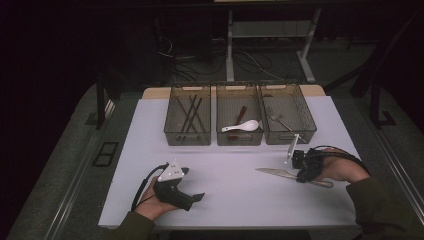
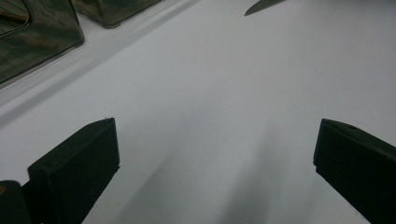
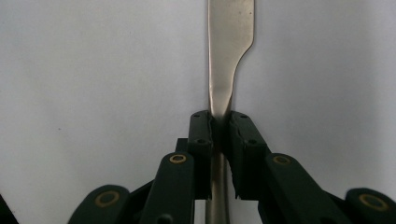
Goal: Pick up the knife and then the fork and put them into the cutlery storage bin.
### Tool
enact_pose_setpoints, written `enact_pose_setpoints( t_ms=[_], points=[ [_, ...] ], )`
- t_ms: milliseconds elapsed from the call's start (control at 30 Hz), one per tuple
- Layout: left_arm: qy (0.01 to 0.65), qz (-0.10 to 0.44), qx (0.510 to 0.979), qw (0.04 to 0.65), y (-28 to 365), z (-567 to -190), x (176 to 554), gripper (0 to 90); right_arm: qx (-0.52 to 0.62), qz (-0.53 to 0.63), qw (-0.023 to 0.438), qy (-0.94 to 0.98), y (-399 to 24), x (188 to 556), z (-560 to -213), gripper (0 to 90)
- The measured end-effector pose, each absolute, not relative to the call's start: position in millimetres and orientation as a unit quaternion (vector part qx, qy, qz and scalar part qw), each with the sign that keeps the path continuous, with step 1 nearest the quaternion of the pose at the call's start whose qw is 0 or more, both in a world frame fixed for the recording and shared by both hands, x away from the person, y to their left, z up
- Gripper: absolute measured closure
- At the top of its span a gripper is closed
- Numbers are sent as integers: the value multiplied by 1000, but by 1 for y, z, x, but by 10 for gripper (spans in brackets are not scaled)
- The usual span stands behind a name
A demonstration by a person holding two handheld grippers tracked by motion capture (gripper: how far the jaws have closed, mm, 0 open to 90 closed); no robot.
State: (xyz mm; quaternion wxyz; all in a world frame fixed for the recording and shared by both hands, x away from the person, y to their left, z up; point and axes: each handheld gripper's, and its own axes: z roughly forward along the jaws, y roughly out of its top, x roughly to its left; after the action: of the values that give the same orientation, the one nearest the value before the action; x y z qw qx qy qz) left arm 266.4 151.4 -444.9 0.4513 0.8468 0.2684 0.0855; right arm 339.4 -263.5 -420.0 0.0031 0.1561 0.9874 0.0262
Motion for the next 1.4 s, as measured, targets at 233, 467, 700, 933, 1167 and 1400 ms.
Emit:
enact_pose_setpoints(
  t_ms=[233, 467, 700, 933, 1167, 1400],
  points=[
    [268, 86, 846, 452, 152, -445, 267, 0, 165, 43, 2, 985, -267, 340, -419, 796],
    [269, 86, 846, 452, 152, -445, 267, 0, 190, 97, 9, 977, -278, 343, -407, 796],
    [269, 86, 846, 452, 151, -445, 267, 0, 228, 188, 30, 955, -292, 344, -392, 797],
    [267, 84, 846, 453, 151, -445, 267, 0, 282, 262, 38, 922, -303, 343, -385, 796],
    [260, 85, 845, 460, 152, -444, 267, 0, 319, 324, 47, 889, -317, 341, -379, 796],
    [259, 87, 844, 462, 153, -444, 268, 0, 351, 374, 50, 857, -328, 340, -381, 796]
  ],
)
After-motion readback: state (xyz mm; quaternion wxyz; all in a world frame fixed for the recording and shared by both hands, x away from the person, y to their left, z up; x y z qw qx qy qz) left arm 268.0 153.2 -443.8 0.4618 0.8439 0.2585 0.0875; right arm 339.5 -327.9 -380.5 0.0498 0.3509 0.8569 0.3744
